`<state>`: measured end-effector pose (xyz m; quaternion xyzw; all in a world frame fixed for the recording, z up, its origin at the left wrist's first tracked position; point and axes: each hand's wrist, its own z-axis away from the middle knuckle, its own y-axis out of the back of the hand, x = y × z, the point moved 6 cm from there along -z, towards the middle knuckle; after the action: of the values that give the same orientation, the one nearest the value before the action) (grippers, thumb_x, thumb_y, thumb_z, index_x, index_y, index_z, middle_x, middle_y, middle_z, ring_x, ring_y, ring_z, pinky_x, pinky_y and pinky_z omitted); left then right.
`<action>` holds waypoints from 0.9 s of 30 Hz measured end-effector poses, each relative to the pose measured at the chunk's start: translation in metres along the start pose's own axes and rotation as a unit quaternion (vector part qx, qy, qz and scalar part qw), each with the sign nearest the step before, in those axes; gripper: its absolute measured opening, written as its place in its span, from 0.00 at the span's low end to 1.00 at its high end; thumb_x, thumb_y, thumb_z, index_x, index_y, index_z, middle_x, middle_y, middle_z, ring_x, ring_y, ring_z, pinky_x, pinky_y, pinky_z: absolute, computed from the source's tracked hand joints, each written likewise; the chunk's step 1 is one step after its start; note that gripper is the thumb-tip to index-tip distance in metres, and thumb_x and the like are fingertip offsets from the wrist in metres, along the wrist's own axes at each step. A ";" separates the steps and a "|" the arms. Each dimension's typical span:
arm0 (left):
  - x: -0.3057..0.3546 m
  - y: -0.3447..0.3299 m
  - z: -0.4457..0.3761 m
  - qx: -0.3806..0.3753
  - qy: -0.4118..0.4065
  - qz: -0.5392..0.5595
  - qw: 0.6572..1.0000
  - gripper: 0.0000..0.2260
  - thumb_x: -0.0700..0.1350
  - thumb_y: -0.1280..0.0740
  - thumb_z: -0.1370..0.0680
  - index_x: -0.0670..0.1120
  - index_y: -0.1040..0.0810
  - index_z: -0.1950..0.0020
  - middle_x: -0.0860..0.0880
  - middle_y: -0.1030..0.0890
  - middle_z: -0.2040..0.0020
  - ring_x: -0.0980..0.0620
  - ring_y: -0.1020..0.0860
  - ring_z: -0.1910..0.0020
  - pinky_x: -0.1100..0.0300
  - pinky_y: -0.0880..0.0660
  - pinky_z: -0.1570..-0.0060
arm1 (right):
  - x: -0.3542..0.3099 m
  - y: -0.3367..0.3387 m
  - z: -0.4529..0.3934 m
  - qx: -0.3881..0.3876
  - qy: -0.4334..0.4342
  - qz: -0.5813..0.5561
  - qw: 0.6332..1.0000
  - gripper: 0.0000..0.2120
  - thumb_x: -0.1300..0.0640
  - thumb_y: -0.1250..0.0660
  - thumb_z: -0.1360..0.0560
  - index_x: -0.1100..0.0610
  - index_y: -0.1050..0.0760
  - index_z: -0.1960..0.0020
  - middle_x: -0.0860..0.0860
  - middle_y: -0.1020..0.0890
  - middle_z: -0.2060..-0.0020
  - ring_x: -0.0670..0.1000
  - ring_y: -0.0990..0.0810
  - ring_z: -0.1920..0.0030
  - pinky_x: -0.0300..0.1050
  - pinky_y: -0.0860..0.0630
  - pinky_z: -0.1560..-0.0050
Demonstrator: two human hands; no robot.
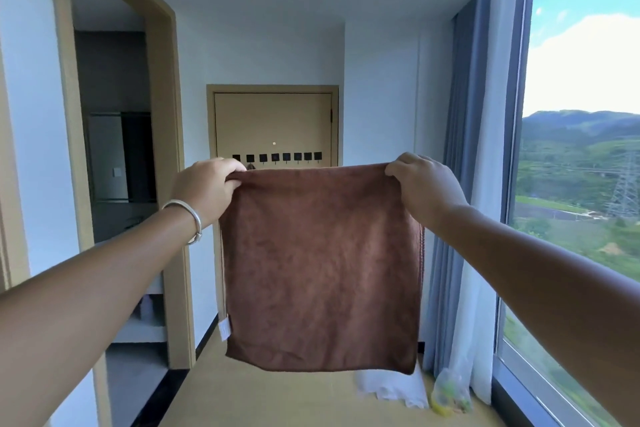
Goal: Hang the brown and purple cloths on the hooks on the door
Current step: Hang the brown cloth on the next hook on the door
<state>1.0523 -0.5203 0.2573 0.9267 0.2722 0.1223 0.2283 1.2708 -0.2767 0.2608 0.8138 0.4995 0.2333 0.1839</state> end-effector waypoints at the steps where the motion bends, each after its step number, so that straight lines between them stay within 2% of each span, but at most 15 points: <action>1: -0.011 -0.010 -0.009 -0.009 -0.001 0.004 1.000 0.06 0.44 0.34 0.23 0.53 0.19 0.51 0.55 0.18 0.55 0.48 0.22 0.54 0.57 0.31 0.61 | -0.001 -0.012 -0.011 0.004 -0.001 -0.002 1.000 0.18 0.70 0.40 0.27 0.56 0.22 0.44 0.52 0.21 0.49 0.56 0.22 0.50 0.49 0.24 0.54; 6: -0.046 -0.054 -0.041 -0.049 0.013 0.022 0.998 0.05 0.46 0.35 0.23 0.56 0.21 0.52 0.57 0.19 0.58 0.50 0.23 0.57 0.58 0.32 0.64 | 0.002 -0.060 -0.047 0.009 -0.016 -0.009 1.000 0.18 0.70 0.40 0.27 0.55 0.21 0.43 0.52 0.20 0.49 0.56 0.22 0.50 0.50 0.23 0.52; 10: -0.070 -0.097 -0.066 -0.072 0.038 0.068 0.994 0.06 0.45 0.34 0.23 0.57 0.21 0.54 0.57 0.19 0.57 0.50 0.22 0.55 0.54 0.25 0.56 | 0.008 -0.104 -0.074 -0.005 -0.023 -0.006 1.000 0.18 0.70 0.41 0.27 0.55 0.21 0.43 0.52 0.20 0.48 0.56 0.22 0.49 0.49 0.23 0.52; 13: -0.084 -0.132 -0.082 -0.079 0.063 0.121 0.987 0.09 0.44 0.35 0.23 0.59 0.22 0.57 0.59 0.19 0.58 0.52 0.21 0.55 0.53 0.24 0.53 | 0.016 -0.138 -0.093 -0.003 -0.028 -0.009 1.000 0.18 0.70 0.41 0.26 0.55 0.21 0.43 0.52 0.20 0.48 0.56 0.22 0.49 0.48 0.24 0.52; 19: -0.111 -0.210 -0.113 -0.052 0.105 0.119 0.986 0.13 0.44 0.37 0.24 0.62 0.26 0.62 0.61 0.20 0.60 0.55 0.22 0.59 0.60 0.28 0.62 | 0.041 -0.220 -0.133 -0.016 -0.022 -0.016 0.999 0.20 0.70 0.42 0.28 0.54 0.22 0.42 0.52 0.21 0.47 0.56 0.23 0.48 0.48 0.24 0.53; 25: -0.121 -0.289 -0.159 -0.010 0.128 0.076 0.989 0.10 0.43 0.39 0.25 0.58 0.24 0.58 0.58 0.20 0.60 0.52 0.23 0.59 0.57 0.26 0.61 | 0.075 -0.300 -0.180 0.001 0.010 -0.021 1.000 0.20 0.70 0.42 0.27 0.52 0.22 0.43 0.51 0.21 0.48 0.54 0.23 0.48 0.42 0.31 0.58; 27: -0.123 -0.310 -0.172 0.012 0.121 0.050 0.991 0.09 0.42 0.39 0.25 0.55 0.23 0.57 0.55 0.21 0.57 0.49 0.23 0.57 0.55 0.26 0.59 | 0.086 -0.324 -0.195 0.000 0.019 -0.024 1.000 0.20 0.69 0.42 0.27 0.52 0.22 0.43 0.51 0.21 0.49 0.54 0.23 0.49 0.42 0.31 0.58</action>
<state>0.7515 -0.2956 0.2420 0.9202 0.2525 0.2416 0.1765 0.9588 -0.0461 0.2653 0.7970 0.5221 0.2443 0.1803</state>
